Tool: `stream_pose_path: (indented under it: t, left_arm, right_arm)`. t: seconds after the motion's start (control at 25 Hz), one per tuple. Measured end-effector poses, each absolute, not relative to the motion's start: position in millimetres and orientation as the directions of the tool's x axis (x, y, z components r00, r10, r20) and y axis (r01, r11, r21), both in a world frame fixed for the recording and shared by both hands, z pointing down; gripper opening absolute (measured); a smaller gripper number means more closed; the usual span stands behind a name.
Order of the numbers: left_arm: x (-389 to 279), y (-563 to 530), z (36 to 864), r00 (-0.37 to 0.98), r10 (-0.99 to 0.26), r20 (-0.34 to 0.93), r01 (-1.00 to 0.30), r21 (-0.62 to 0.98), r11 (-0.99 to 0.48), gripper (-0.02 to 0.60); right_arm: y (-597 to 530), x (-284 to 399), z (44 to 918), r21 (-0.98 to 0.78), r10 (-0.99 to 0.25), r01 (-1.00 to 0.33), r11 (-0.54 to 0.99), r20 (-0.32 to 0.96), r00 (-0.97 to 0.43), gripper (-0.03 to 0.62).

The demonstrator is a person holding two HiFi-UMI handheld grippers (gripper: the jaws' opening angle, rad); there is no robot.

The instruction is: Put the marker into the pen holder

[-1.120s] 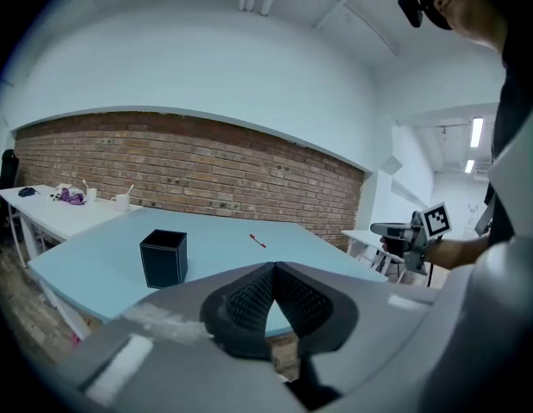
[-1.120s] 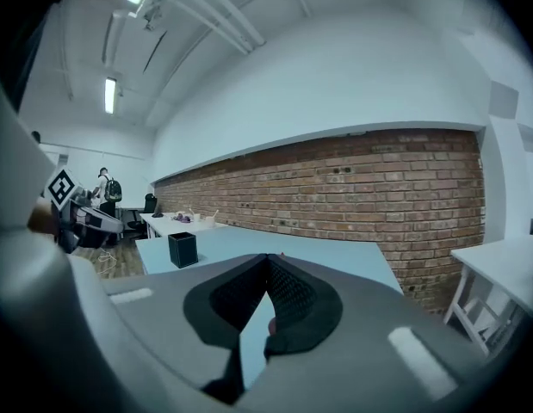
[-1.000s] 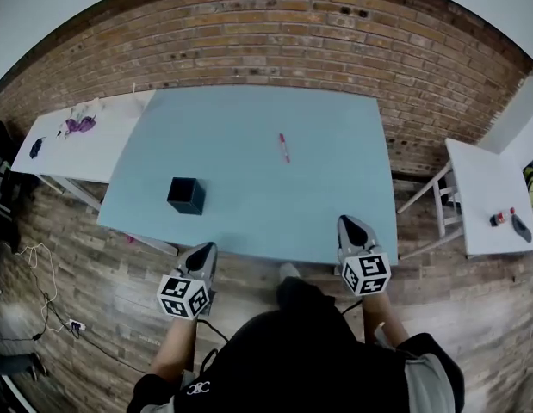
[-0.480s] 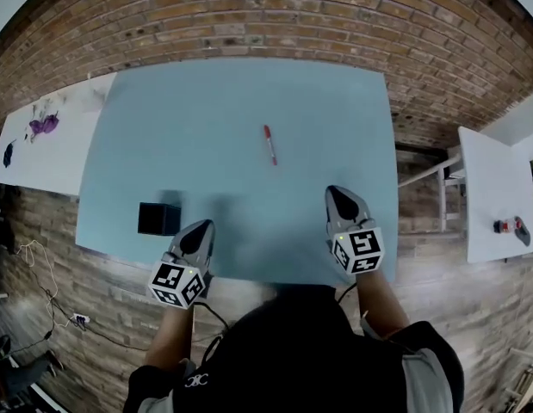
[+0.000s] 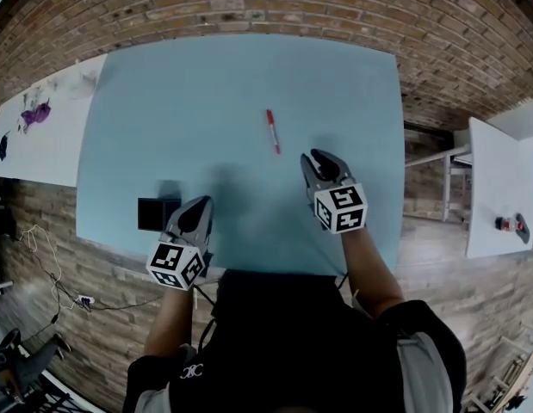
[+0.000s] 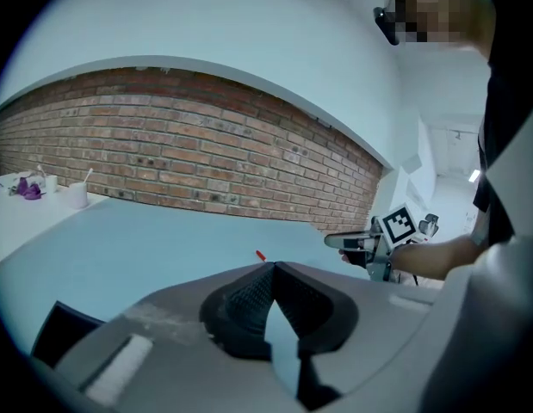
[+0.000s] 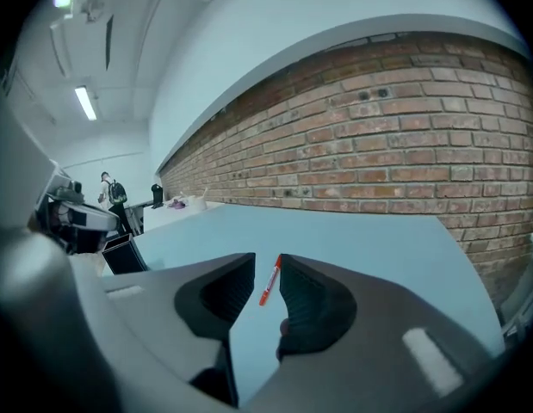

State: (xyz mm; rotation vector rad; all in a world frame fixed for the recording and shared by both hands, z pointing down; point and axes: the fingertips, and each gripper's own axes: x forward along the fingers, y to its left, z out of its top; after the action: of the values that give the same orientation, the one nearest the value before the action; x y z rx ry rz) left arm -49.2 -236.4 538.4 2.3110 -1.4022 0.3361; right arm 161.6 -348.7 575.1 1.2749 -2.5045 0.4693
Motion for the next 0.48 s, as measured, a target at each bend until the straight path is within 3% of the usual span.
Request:
stream_pose_path:
  t: [0.12,0.48]
  left_arm:
    - [-58,-236,538,0.467,-0.779,0.417,-0.884,0.233,-0.405,0.006]
    - [-77,-225,539,0.489,-0.760,0.428,-0.872,0.258,-0.416,0.006]
  right_arm:
    - [-362,140,590,-0.147,-0.695,-0.814,0.562,0.449,-0.561,0.133]
    - [-415,97,649,-0.086,-0.646,-0.843,0.531,0.603,-0.469,0.144]
